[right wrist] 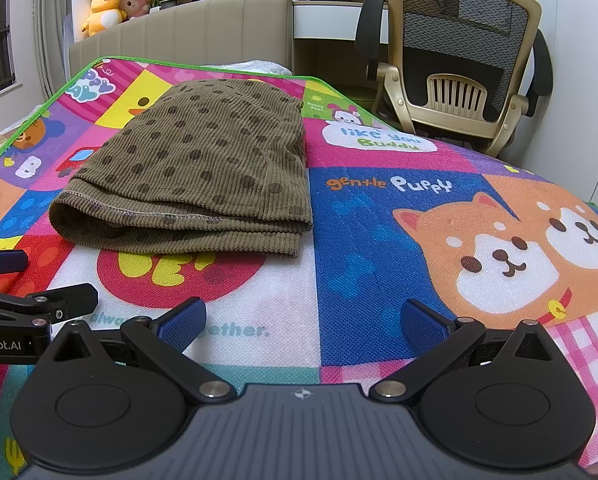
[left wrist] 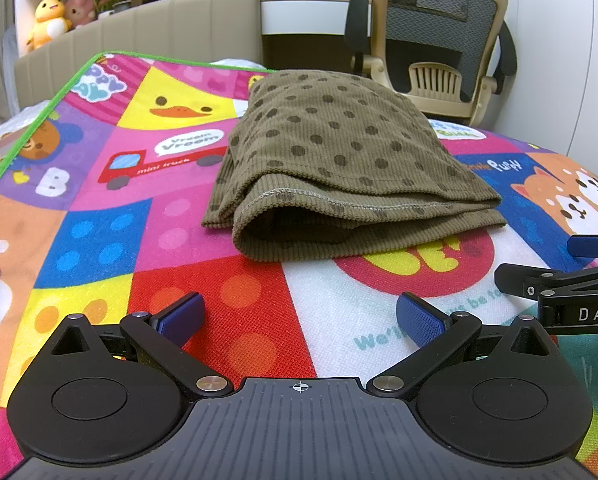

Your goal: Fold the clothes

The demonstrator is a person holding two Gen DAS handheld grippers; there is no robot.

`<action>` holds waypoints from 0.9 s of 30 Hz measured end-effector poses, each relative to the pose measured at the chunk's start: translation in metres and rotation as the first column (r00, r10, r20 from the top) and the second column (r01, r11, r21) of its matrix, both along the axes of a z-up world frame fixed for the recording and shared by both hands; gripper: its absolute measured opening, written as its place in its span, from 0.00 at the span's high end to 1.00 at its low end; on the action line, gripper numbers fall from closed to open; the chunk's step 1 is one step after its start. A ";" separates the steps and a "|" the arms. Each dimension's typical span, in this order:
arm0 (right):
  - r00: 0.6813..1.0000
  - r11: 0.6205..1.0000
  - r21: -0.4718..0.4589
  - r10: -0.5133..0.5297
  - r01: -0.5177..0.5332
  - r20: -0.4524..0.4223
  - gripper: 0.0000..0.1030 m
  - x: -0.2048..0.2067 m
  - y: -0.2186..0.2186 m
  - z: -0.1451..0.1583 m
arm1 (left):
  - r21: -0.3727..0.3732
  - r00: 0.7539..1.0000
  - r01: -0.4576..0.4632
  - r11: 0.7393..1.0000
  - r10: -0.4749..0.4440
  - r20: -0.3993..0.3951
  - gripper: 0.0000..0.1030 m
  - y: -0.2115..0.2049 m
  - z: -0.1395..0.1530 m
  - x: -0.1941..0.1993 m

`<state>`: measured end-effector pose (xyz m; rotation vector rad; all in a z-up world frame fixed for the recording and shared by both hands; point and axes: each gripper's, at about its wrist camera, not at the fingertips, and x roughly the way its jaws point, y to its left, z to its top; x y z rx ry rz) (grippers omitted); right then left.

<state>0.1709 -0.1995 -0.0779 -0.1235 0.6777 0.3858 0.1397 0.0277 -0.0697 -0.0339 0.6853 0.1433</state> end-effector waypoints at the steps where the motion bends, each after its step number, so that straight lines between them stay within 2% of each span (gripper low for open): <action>1: 1.000 1.000 0.000 0.000 0.000 0.000 0.00 0.000 0.000 0.000 | 0.000 1.000 0.000 1.000 0.000 0.000 0.00 0.000 0.000 0.000; 27: 1.000 1.000 0.000 0.002 -0.002 0.001 0.00 0.000 0.000 0.000 | -0.008 1.000 0.005 1.000 -0.005 0.001 0.00 0.002 0.000 0.000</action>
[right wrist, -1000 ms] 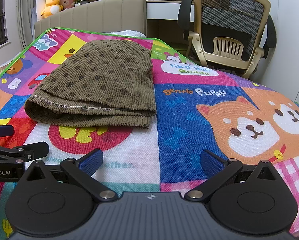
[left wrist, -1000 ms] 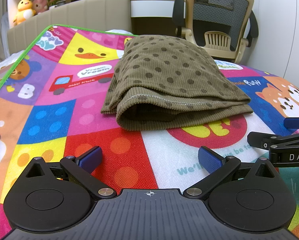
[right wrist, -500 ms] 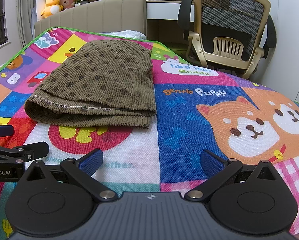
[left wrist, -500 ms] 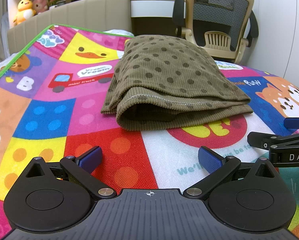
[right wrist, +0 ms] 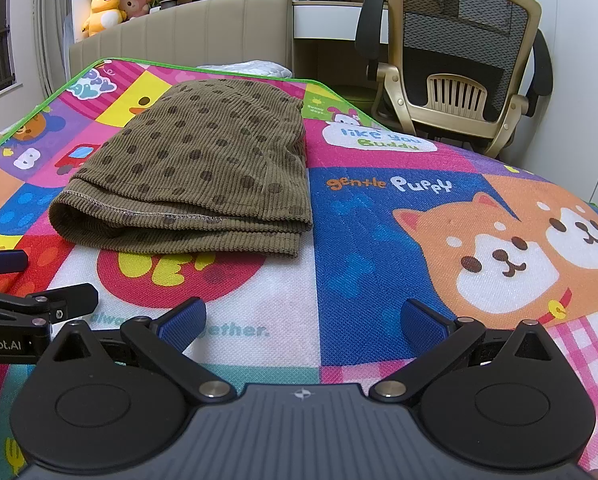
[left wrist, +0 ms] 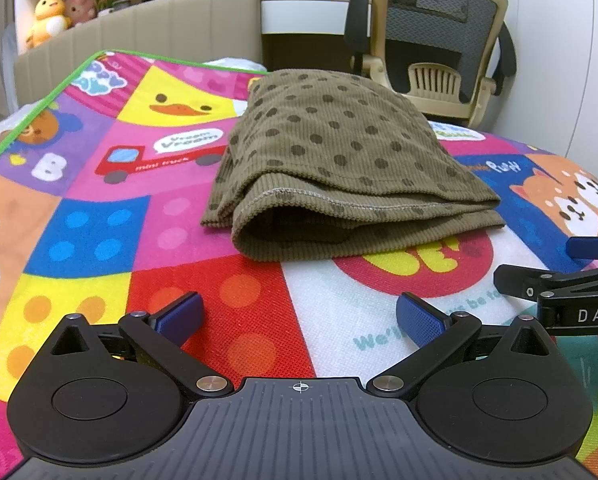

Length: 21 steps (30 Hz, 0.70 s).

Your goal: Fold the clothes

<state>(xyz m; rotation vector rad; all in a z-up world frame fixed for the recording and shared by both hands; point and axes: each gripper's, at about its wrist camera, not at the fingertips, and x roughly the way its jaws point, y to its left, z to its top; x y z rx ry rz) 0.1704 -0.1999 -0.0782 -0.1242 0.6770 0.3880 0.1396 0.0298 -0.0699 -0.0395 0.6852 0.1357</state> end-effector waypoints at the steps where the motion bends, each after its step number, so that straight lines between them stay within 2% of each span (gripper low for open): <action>1: 1.000 1.000 0.000 0.000 0.000 0.000 0.00 0.000 0.000 0.000 | 0.002 1.000 0.000 1.000 0.000 0.000 0.00 0.000 0.000 0.000; 12: 1.000 1.000 -0.001 0.001 -0.001 0.001 0.00 0.000 0.000 0.000 | -0.004 1.000 -0.006 1.000 0.006 -0.003 0.00 0.000 0.000 0.002; 21: 1.000 1.000 -0.001 0.001 -0.001 0.000 0.00 0.000 0.001 0.000 | -0.012 0.998 -0.023 1.000 0.022 -0.056 0.00 -0.001 0.004 0.005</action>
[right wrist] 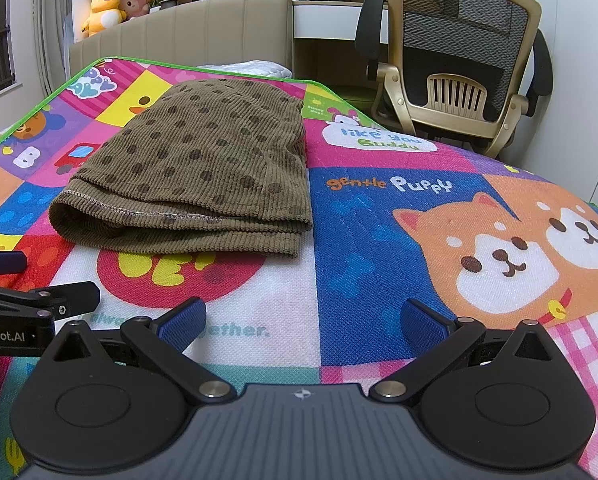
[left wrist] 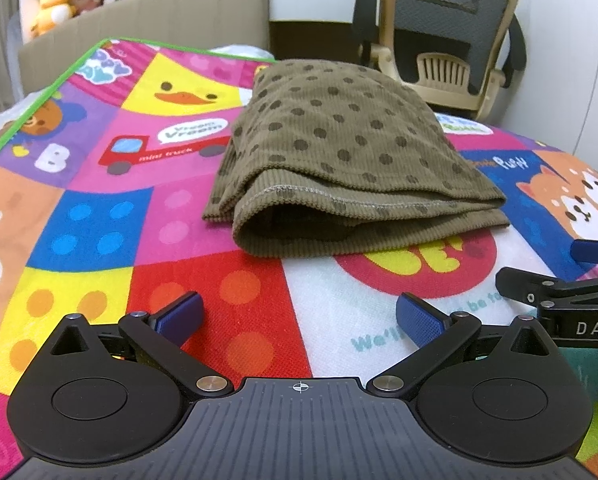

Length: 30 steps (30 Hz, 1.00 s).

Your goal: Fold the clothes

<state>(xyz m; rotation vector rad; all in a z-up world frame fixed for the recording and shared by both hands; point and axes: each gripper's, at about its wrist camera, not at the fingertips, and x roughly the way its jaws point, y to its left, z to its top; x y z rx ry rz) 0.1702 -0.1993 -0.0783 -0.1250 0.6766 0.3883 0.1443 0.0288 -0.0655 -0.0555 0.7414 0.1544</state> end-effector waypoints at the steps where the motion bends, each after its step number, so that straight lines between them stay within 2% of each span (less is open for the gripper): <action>1: 1.000 1.000 0.000 0.000 0.000 0.000 0.00 0.000 0.000 0.000 | 0.002 1.000 0.004 1.000 -0.004 -0.001 0.00 -0.001 0.000 -0.001; 23: 1.000 1.000 0.000 0.000 0.000 0.003 0.00 -0.001 0.000 -0.001 | -0.006 0.999 -0.001 1.000 0.001 0.038 0.00 -0.001 -0.002 -0.007; 30: 1.000 1.000 0.006 0.006 -0.006 0.002 0.00 -0.002 -0.001 0.000 | -0.037 0.998 -0.002 0.999 0.004 0.055 0.00 0.004 0.000 -0.010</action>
